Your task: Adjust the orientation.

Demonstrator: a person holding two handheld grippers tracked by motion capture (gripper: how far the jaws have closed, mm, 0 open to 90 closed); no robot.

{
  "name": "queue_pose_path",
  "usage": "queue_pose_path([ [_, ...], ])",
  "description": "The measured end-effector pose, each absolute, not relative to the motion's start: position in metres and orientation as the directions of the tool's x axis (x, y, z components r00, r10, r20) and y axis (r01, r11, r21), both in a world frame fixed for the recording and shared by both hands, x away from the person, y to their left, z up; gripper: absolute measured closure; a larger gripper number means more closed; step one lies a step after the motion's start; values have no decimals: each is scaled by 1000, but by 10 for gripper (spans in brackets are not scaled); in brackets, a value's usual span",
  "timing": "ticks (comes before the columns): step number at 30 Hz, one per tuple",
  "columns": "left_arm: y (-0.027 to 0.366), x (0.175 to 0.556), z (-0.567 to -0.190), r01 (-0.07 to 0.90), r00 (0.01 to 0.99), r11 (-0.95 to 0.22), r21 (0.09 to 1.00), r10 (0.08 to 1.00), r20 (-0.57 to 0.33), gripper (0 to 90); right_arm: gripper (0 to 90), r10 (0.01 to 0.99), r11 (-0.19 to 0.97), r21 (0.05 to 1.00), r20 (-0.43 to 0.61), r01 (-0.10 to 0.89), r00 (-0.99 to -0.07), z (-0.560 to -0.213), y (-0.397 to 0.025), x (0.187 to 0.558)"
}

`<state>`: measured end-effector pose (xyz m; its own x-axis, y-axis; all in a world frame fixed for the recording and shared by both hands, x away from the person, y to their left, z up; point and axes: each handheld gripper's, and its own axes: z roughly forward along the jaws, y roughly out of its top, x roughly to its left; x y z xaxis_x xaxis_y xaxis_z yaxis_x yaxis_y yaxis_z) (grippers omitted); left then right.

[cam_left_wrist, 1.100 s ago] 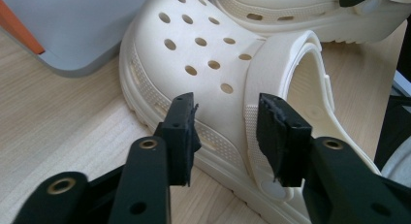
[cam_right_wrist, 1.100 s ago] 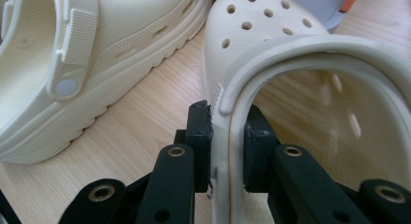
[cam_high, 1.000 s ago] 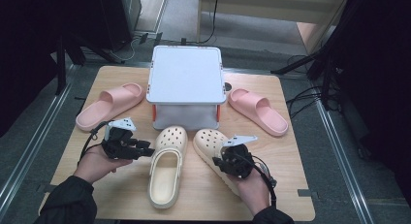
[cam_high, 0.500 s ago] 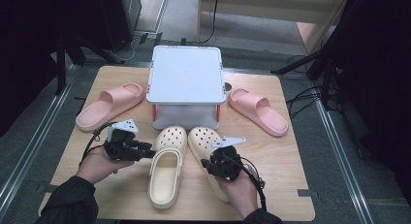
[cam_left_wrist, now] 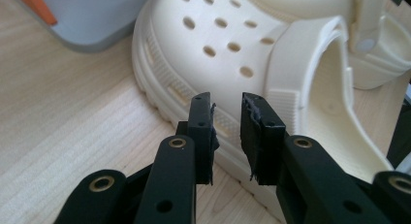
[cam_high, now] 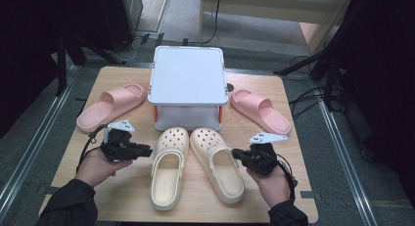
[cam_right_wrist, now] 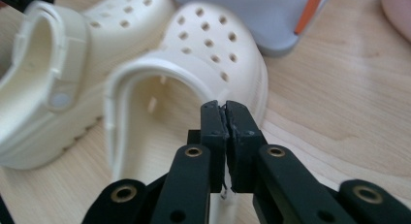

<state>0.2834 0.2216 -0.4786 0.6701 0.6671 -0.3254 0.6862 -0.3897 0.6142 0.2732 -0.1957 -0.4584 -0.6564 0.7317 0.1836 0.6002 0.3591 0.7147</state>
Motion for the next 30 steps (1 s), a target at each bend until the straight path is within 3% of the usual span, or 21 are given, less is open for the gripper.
queue_pose_path([
  [4, 218, 287, -486, 707, 655, -390, 589, 674, -340, 742, 839, 719, 359, 712, 201, 603, -666, -467, -202, 284],
  [9, 213, 286, -494, 703, 665, -438, 559, 683, -301, 742, 847, 708, 380, 747, 145, 545, -692, -469, -208, 294],
  [17, 208, 282, -502, 712, 671, -477, 515, 679, -299, 758, 858, 709, 447, 668, 142, 595, -691, -483, -202, 303],
  [30, 187, 278, -503, 687, 711, -514, 513, 622, -329, 746, 847, 680, 464, 661, 161, 589, -716, -488, -187, 300],
])
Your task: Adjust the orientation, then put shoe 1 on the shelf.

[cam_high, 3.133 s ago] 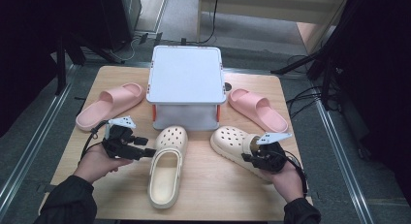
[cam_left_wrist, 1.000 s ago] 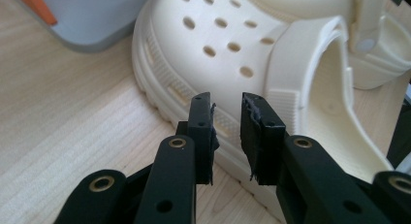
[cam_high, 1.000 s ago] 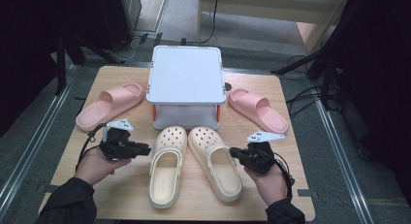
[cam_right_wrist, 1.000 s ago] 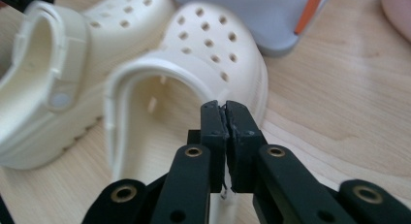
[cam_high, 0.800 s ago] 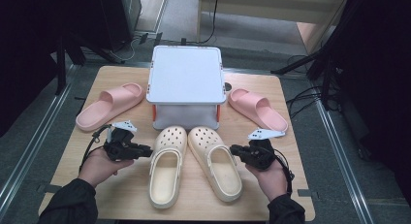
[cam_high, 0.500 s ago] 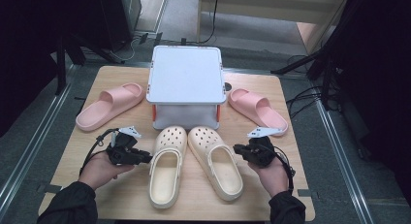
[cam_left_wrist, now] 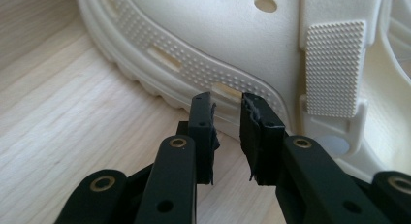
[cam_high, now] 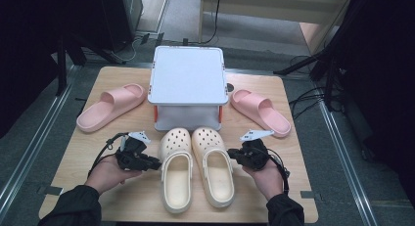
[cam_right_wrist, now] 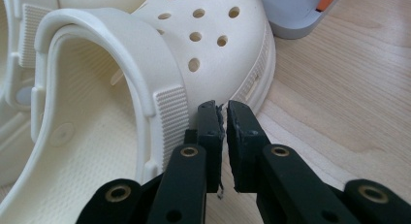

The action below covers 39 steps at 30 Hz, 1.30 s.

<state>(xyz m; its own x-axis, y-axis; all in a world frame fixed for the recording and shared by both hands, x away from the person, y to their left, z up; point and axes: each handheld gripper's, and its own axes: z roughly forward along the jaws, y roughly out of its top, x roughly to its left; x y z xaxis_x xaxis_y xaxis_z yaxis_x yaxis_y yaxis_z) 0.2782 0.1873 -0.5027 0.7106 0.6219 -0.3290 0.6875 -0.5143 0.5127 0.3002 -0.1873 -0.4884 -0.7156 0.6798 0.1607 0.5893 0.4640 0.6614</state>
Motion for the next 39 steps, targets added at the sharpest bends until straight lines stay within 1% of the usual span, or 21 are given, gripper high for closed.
queue_pose_path([
  [5, 175, 278, -504, 679, 722, -524, 514, 600, -343, 733, 837, 673, 472, 664, 154, 580, -724, -492, -182, 300],
  [7, 178, 280, -505, 688, 716, -515, 511, 600, -358, 729, 837, 676, 468, 669, 150, 577, -722, -492, -182, 301],
  [10, 179, 280, -505, 687, 716, -515, 513, 601, -354, 717, 813, 678, 464, 669, 155, 581, -719, -492, -184, 302],
  [12, 182, 280, -500, 677, 719, -505, 535, 606, -339, 716, 804, 686, 436, 679, 174, 590, -707, -489, -186, 302],
  [13, 186, 280, -496, 671, 720, -477, 568, 600, -349, 717, 797, 692, 402, 698, 192, 593, -696, -483, -189, 300],
  [14, 188, 279, -494, 668, 721, -462, 584, 597, -352, 717, 797, 692, 402, 698, 192, 593, -696, -483, -189, 300],
  [15, 192, 279, -491, 655, 730, -446, 609, 582, -359, 717, 770, 701, 367, 710, 213, 600, -681, -477, -192, 296],
  [17, 192, 279, -489, 647, 736, -454, 613, 584, -343, 719, 733, 704, 323, 715, 256, 620, -662, -470, -193, 292],
  [18, 192, 279, -489, 647, 736, -454, 613, 584, -343, 721, 733, 704, 323, 715, 256, 620, -662, -470, -193, 292],
  [20, 193, 280, -486, 643, 735, -446, 623, 588, -337, 720, 714, 691, 278, 719, 311, 637, -653, -462, -193, 287],
  [21, 193, 281, -482, 643, 733, -441, 626, 593, -335, 693, 703, 679, 274, 728, 317, 629, -663, -457, -190, 282],
  [22, 194, 283, -480, 649, 727, -437, 622, 598, -338, 671, 698, 676, 278, 732, 311, 622, -668, -456, -189, 280],
  [24, 193, 284, -476, 650, 725, -441, 620, 605, -330, 670, 682, 667, 294, 733, 303, 613, -681, -454, -185, 275],
  [29, 197, 287, -462, 648, 719, -418, 637, 612, -330, 741, 667, 647, 327, 731, 289, 599, -706, -454, -173, 259],
  [32, 198, 289, -456, 649, 715, -405, 644, 616, -332, 766, 647, 636, 334, 720, 304, 608, -709, -455, -167, 252],
  [35, 200, 295, -444, 638, 721, -408, 653, 616, -318, 781, 639, 623, 354, 720, 294, 596, -725, -457, -161, 246],
  [39, 199, 302, -433, 626, 726, -402, 668, 613, -312, 801, 649, 609, 375, 715, 290, 590, -738, -458, -156, 242],
])
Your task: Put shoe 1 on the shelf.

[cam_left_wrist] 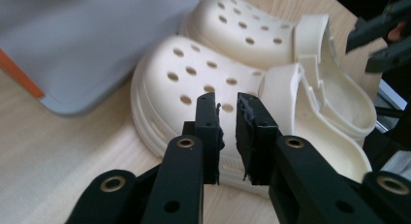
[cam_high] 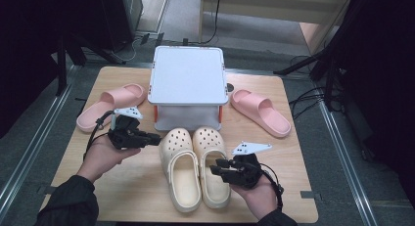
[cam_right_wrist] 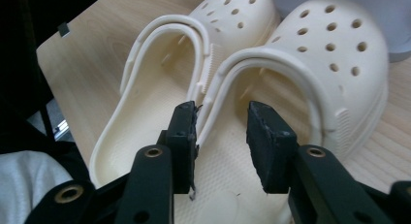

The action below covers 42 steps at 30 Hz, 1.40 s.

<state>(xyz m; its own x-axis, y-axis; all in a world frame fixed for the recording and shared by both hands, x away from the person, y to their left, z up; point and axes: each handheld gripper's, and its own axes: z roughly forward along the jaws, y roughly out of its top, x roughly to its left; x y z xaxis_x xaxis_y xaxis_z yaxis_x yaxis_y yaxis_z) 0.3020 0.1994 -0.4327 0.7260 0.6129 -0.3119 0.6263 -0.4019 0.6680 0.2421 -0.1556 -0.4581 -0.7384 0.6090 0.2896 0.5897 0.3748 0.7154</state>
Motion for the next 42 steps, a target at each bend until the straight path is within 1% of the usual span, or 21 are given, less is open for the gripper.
queue_pose_path([
  [3, 199, 306, -427, 622, 728, -411, 666, 617, -300, 818, 648, 601, 379, 716, 290, 586, -744, -458, -154, 241],
  [5, 199, 309, -421, 620, 730, -412, 668, 615, -298, 827, 632, 598, 381, 717, 289, 583, -747, -459, -152, 239],
  [6, 199, 315, -411, 620, 727, -402, 674, 617, -300, 832, 603, 598, 379, 714, 295, 588, -745, -461, -149, 238],
  [7, 199, 315, -411, 620, 727, -402, 674, 617, -300, 832, 603, 598, 379, 714, 295, 588, -745, -461, -149, 238],
  [8, 199, 321, -403, 615, 729, -397, 682, 615, -300, 839, 582, 596, 382, 711, 299, 591, -745, -463, -147, 239],
  [14, 197, 336, -384, 613, 722, -397, 682, 633, -280, 851, 595, 586, 396, 705, 299, 588, -753, -467, -141, 237],
  [16, 196, 340, -376, 608, 725, -407, 682, 634, -268, 851, 581, 590, 402, 703, 291, 587, -753, -469, -139, 236],
  [17, 197, 349, -368, 611, 722, -394, 687, 634, -278, 851, 562, 595, 403, 701, 288, 589, -750, -470, -137, 236],
  [20, 198, 353, -366, 616, 718, -391, 684, 635, -283, 851, 549, 604, 393, 699, 294, 598, -741, -472, -135, 236],
  [24, 199, 369, -363, 611, 714, -383, 692, 643, -275, 851, 499, 624, 379, 698, 291, 607, -725, -475, -130, 237],
  [26, 200, 371, -362, 611, 714, -383, 693, 645, -273, 851, 491, 629, 378, 697, 288, 609, -722, -476, -129, 237],
  [29, 202, 376, -362, 607, 713, -386, 695, 651, -261, 851, 446, 655, 373, 702, 264, 606, -708, -478, -123, 239],
  [30, 203, 377, -362, 608, 711, -382, 696, 652, -263, 851, 446, 655, 373, 702, 264, 606, -708, -478, -123, 239],
  [32, 207, 382, -364, 606, 712, -375, 701, 648, -269, 852, 411, 674, 373, 701, 245, 608, -696, -480, -117, 241],
  [36, 208, 389, -368, 611, 703, -395, 686, 669, -242, 855, 404, 697, 373, 693, 230, 617, -679, -485, -109, 243],
  [40, 209, 394, -370, 615, 700, -398, 681, 673, -240, 855, 397, 713, 362, 685, 234, 632, -661, -489, -103, 245],
  [42, 209, 396, -372, 618, 696, -401, 677, 680, -232, 856, 393, 716, 374, 677, 224, 634, -662, -492, -100, 247],
])
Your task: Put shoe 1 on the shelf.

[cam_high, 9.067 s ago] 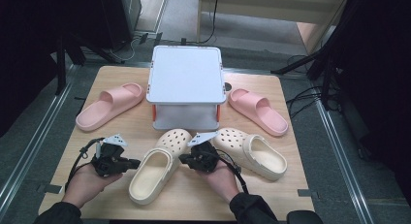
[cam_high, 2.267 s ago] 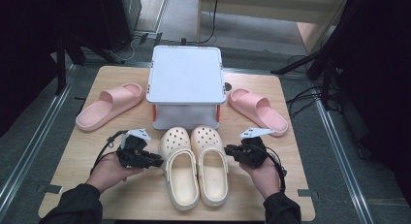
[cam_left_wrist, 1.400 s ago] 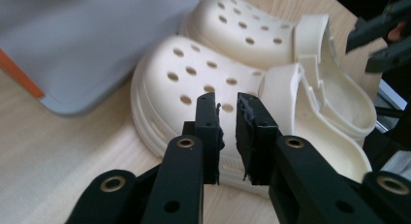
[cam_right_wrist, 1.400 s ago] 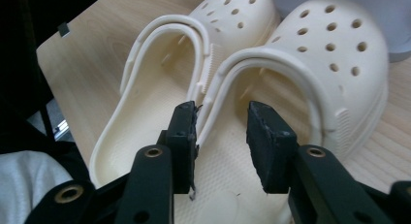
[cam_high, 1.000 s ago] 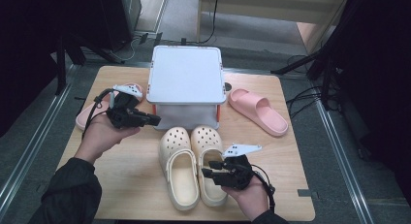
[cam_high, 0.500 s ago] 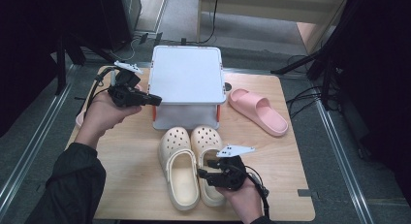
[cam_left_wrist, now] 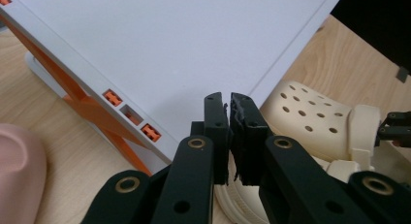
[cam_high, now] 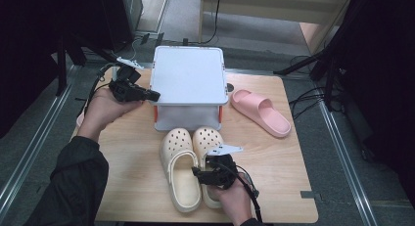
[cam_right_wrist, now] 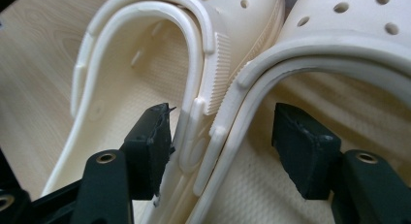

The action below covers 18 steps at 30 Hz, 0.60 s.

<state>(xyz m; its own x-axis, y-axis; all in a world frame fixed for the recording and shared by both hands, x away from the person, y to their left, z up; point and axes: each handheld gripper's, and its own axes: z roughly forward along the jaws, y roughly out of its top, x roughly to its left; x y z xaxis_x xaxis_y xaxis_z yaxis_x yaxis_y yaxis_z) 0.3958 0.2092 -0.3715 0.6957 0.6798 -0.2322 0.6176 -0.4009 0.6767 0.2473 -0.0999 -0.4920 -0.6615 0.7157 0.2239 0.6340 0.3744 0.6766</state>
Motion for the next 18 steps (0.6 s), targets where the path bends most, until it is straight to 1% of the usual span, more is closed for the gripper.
queue_pose_path([
  [4, 209, 399, -373, 619, 696, -400, 676, 678, -236, 859, 393, 721, 372, 667, 230, 646, -653, -495, -95, 251],
  [9, 207, 399, -373, 614, 698, -412, 673, 681, -220, 873, 404, 726, 369, 660, 236, 655, -646, -498, -89, 253],
  [13, 210, 398, -374, 617, 694, -406, 674, 684, -223, 892, 454, 741, 368, 660, 217, 656, -635, -502, -83, 255],
  [18, 211, 398, -374, 613, 697, -410, 675, 683, -218, 894, 514, 751, 337, 653, 248, 679, -611, -502, -84, 257],
])
